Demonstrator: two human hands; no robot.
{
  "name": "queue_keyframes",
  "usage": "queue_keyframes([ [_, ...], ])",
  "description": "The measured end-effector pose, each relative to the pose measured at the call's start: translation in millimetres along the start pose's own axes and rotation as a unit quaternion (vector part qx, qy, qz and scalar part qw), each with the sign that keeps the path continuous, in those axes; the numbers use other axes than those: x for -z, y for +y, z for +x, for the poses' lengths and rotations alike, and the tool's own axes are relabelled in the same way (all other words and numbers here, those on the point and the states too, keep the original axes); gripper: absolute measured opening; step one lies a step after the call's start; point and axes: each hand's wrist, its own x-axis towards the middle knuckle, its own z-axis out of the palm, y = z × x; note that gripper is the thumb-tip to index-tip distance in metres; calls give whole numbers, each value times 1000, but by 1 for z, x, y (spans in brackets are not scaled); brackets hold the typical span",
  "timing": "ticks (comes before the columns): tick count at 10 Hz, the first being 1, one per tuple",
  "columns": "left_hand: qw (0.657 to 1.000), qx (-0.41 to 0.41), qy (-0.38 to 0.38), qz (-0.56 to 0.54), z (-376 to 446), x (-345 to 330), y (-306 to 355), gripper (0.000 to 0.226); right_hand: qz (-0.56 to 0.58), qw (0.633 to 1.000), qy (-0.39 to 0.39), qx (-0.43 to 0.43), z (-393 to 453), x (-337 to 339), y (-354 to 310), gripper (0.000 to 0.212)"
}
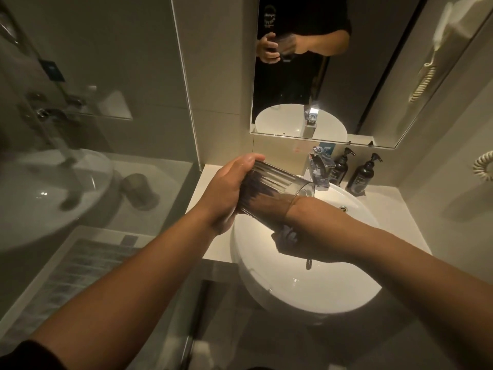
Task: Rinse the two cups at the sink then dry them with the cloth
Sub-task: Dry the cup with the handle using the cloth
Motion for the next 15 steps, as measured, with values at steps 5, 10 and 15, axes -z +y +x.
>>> queue_keyframes([
  [5, 986, -166, 17, 5, -12, -6, 6, 36, 446, 873, 65, -189, -8, 24, -24, 41],
  [10, 987, -60, -140, -46, -11, 2, 19, 61, 183, 981, 38, -55, -18, 37, 10, 48],
  [15, 999, -45, 4, -5, 1, -16, 8, 39, 73, 997, -18, -3, -12, 13, -5, 53],
])
